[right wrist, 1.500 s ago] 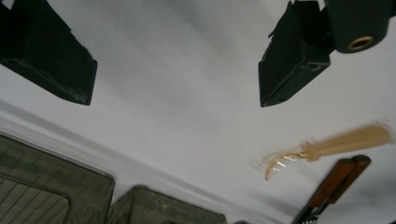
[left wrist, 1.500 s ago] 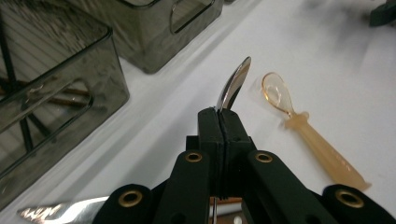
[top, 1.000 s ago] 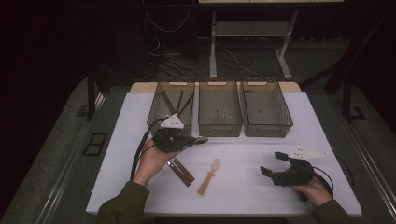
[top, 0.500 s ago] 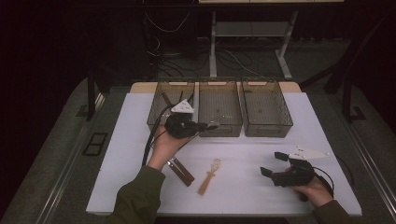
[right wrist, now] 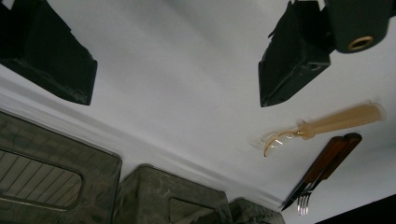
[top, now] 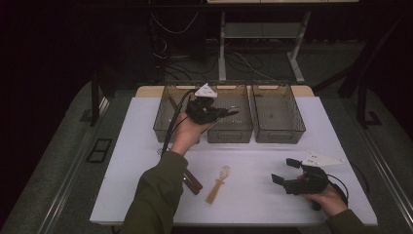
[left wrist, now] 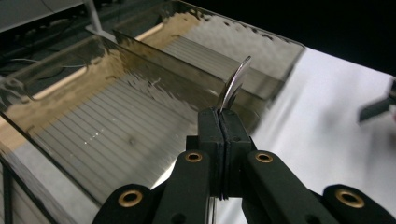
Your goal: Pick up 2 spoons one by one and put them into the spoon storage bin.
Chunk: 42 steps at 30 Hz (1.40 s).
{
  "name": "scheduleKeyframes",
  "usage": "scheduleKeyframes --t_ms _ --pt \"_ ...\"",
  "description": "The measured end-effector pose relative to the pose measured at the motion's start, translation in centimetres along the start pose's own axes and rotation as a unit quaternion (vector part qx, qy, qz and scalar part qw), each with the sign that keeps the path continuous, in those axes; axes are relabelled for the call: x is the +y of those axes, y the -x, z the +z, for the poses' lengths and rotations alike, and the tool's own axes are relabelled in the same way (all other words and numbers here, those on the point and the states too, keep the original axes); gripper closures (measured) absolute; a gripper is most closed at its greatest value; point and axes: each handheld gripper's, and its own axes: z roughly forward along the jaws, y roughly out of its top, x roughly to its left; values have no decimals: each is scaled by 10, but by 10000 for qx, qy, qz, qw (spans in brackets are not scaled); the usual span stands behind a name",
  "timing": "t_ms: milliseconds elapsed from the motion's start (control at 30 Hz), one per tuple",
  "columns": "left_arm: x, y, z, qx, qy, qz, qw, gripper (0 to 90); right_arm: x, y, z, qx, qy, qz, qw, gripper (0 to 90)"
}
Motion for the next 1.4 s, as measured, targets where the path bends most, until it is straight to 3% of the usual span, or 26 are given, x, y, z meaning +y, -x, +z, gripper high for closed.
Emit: scheduleKeyframes --t_ms 333,533,633,867,1067,1233,1400 --pt "27 -12 31 197 -6 67 9998 888 1 -3 -3 54 22 -52 10000 117" --pt "34 -18 47 268 79 9 9996 888 1 -4 -2 67 24 -92 9999 117" --pt "33 -21 53 257 164 -126 9995 888 1 -4 -3 82 27 -102 9999 117" --pt "24 -27 66 252 108 -296 9992 888 2 -4 -2 95 35 -112 9999 117" --pt "13 -29 76 394 -264 -305 9984 880 2 -4 -3 119 36 -103 9999 117" --pt "4 -33 78 521 -388 -449 9969 629 2 -5 -3 132 45 -99 9999 117" --pt "1 -32 73 493 -268 -421 9975 512 2 -4 -2 150 14 -111 9998 117"
